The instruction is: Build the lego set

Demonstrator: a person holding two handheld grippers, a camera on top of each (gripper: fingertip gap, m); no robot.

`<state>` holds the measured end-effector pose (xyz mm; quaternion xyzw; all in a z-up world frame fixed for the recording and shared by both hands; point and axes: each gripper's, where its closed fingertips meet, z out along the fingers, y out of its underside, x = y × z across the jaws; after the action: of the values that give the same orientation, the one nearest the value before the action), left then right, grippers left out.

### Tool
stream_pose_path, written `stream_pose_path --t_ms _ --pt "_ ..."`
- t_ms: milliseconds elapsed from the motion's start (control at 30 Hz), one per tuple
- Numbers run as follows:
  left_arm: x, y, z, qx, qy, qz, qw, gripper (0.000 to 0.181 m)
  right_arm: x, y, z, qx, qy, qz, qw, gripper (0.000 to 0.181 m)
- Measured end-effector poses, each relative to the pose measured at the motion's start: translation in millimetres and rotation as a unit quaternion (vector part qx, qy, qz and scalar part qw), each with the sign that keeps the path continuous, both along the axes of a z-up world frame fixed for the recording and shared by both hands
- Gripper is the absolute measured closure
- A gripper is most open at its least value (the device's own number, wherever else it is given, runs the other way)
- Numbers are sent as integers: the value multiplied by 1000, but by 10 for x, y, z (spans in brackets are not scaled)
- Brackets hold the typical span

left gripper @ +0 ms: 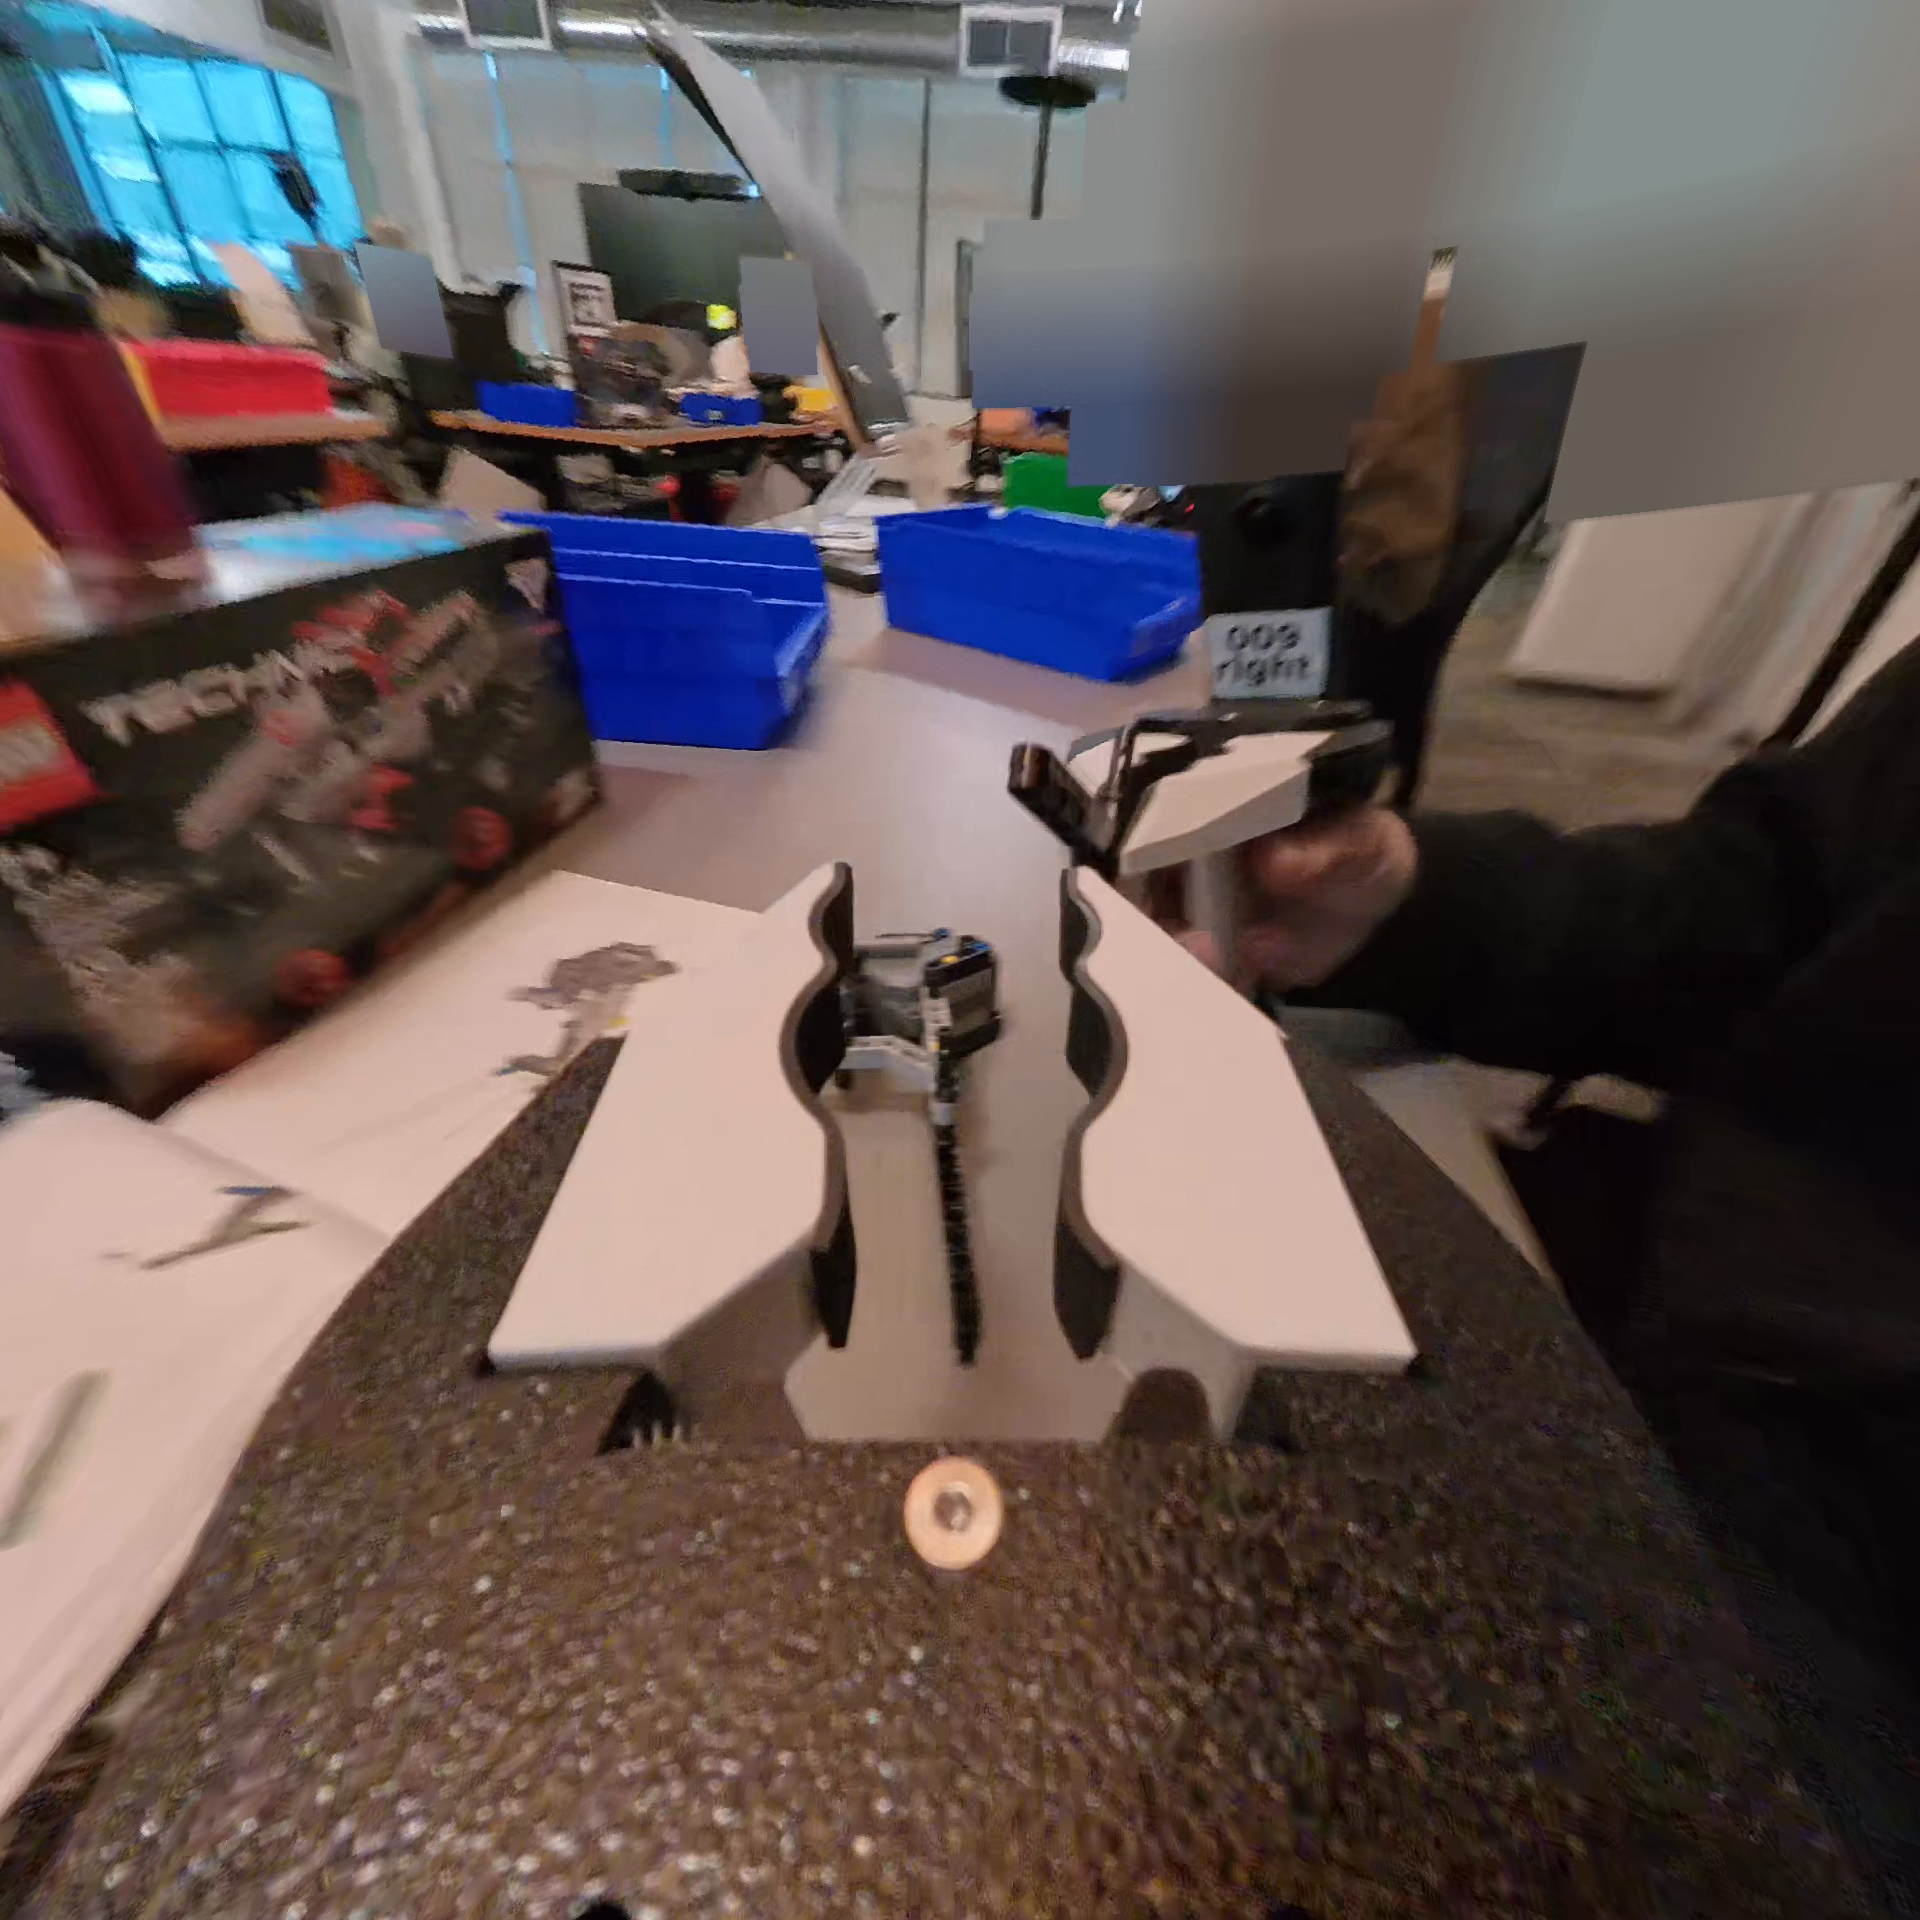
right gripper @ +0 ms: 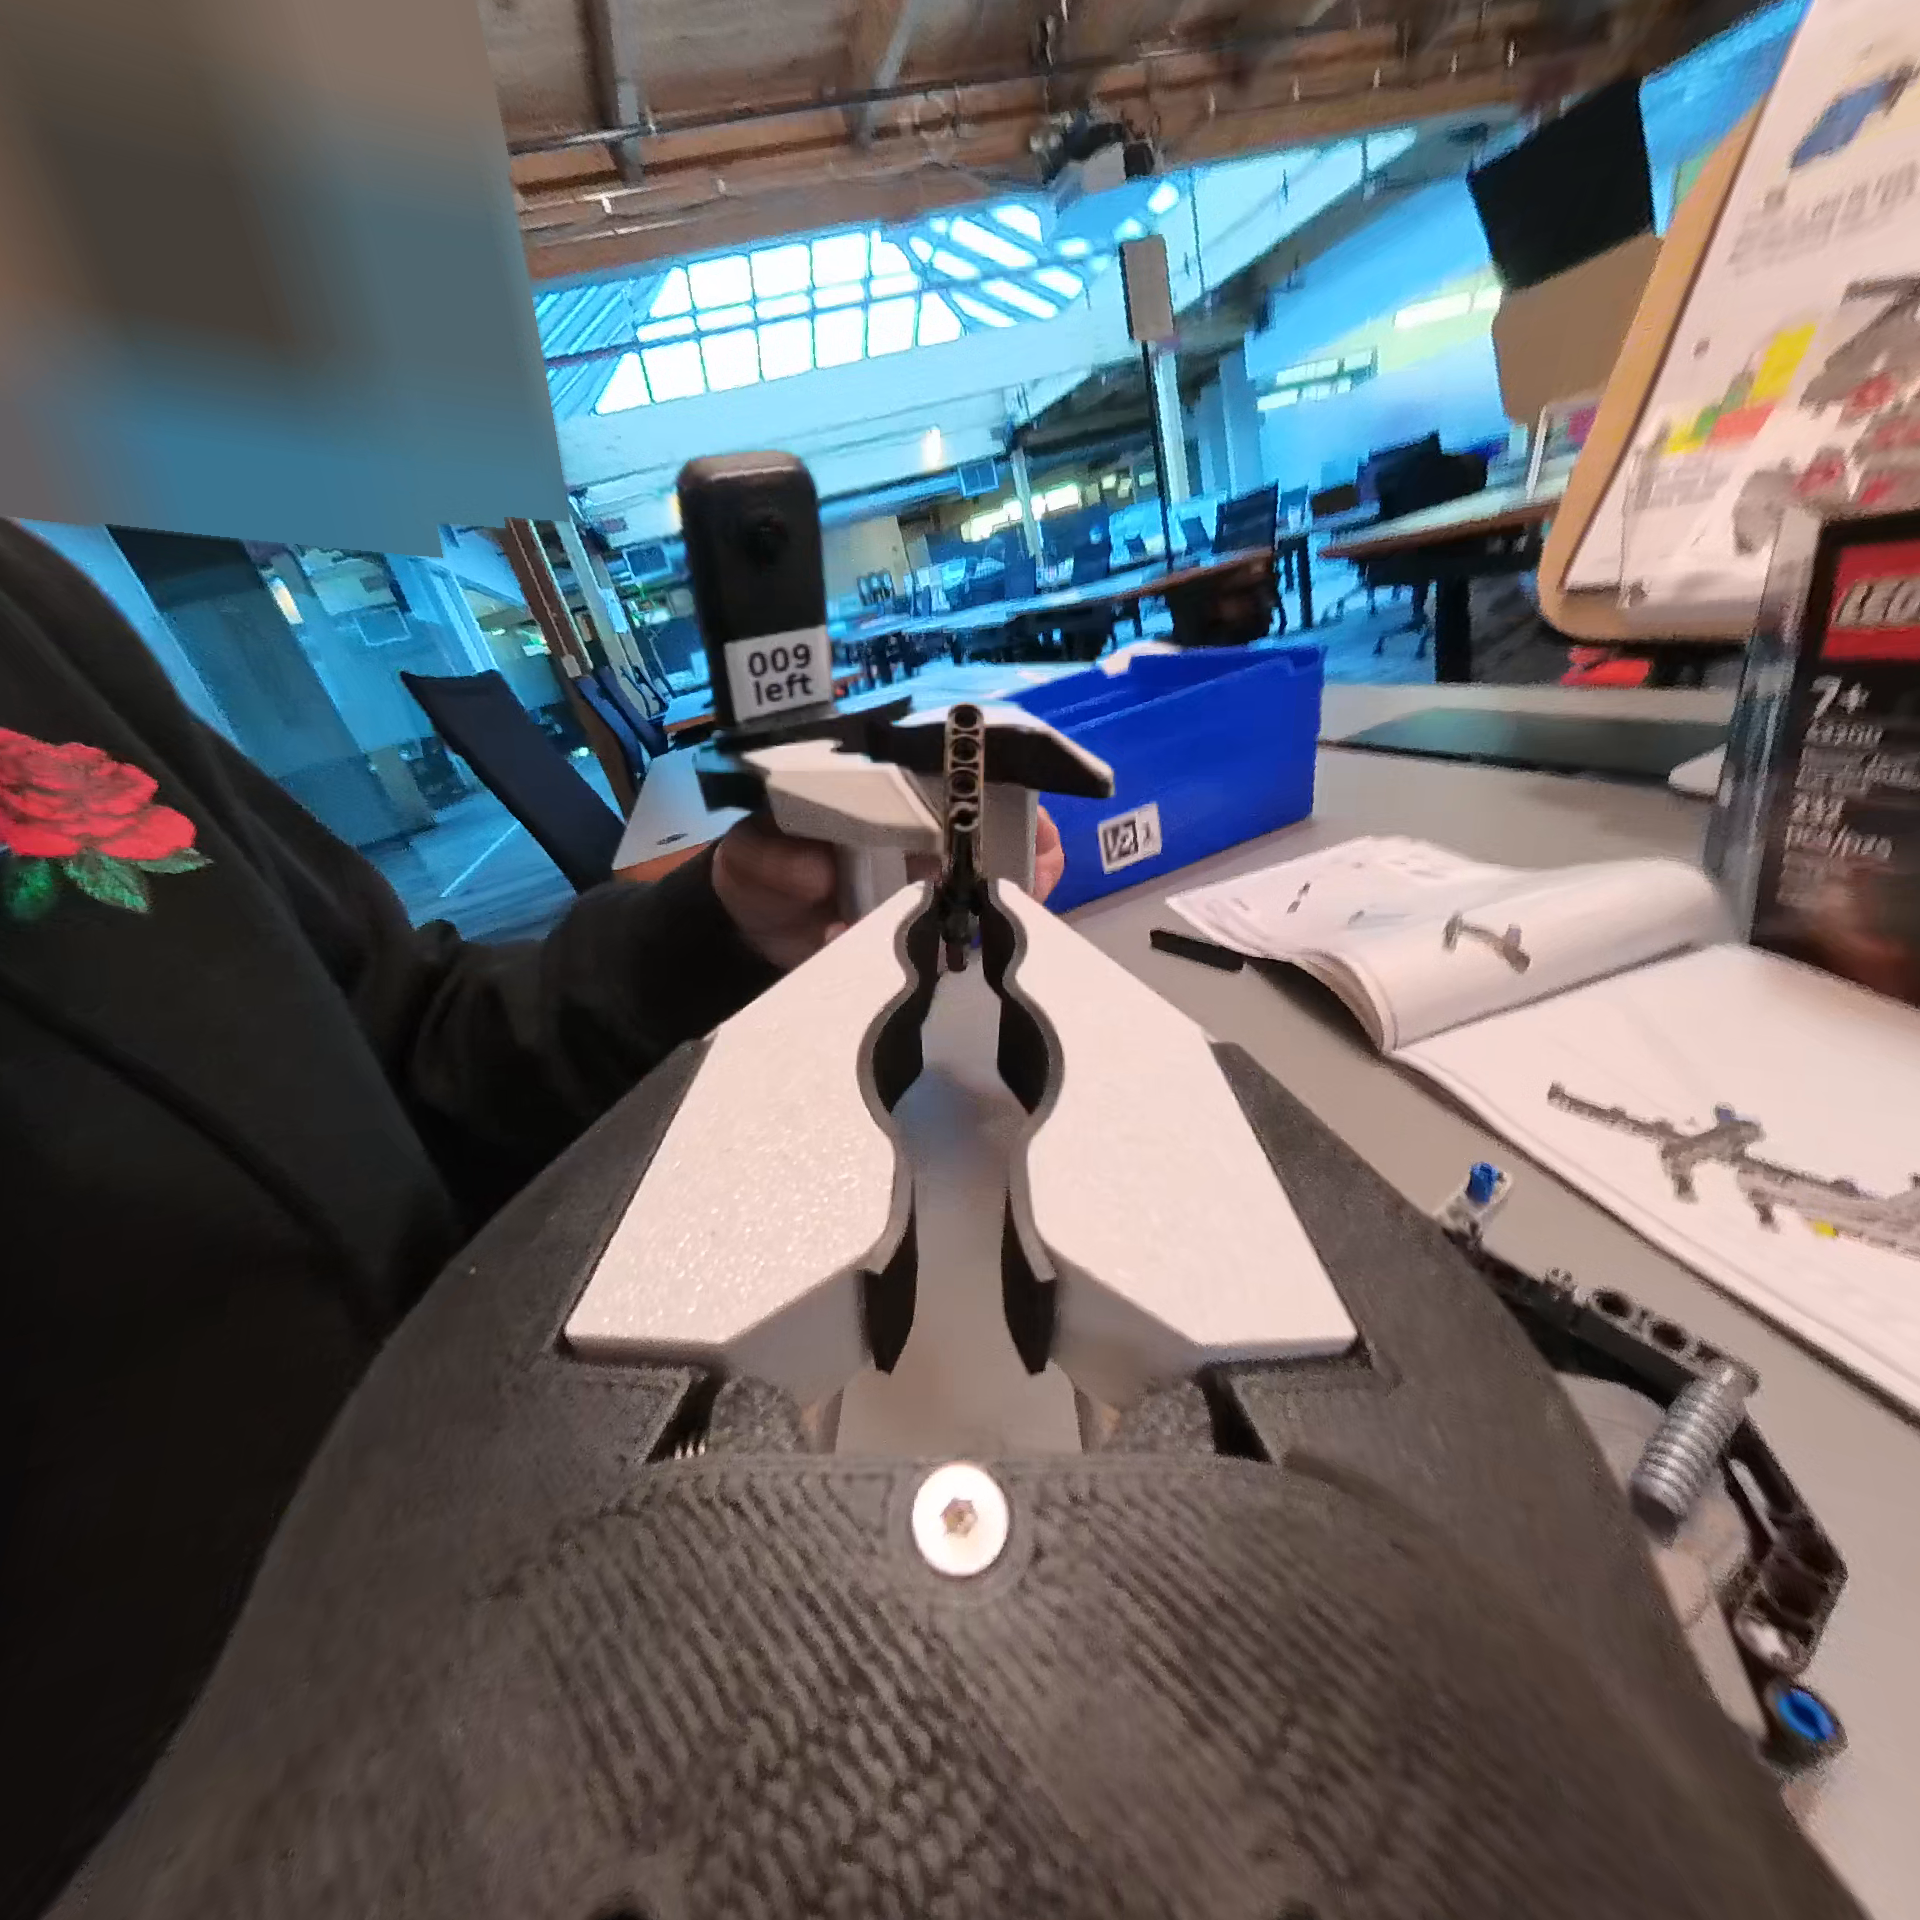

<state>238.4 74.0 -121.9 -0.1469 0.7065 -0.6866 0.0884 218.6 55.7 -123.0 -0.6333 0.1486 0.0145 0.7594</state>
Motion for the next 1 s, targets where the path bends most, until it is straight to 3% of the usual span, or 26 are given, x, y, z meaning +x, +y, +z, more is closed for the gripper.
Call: stream_pose_path --t_ms 133,367,533,667,833,1000 --pt "-170 -109 31 52 -93 -9 994 145 -87 -27 144 44 -63 -5 997 176" --pt "-200 -111 71 28 -76 -24 996 146 -79 -166 324 90 -114 -46 988 177" --pt "-103 -15 68 57 -91 9 994 146 250 -226 91 -30 -99 -167 981 177" --pt "-108 -39 -9 125 -92 26 988 154 412 -182 -266 -192 -111 -269 937 176" --pt "-183 -233 -104 169 -75 41 982 163 382 -96 -500 -269 -99 -279 917 176" --pt "-215 -381 -169 164 -34 50 985 164 341 -60 -518 -273 -94 -277 917 176"
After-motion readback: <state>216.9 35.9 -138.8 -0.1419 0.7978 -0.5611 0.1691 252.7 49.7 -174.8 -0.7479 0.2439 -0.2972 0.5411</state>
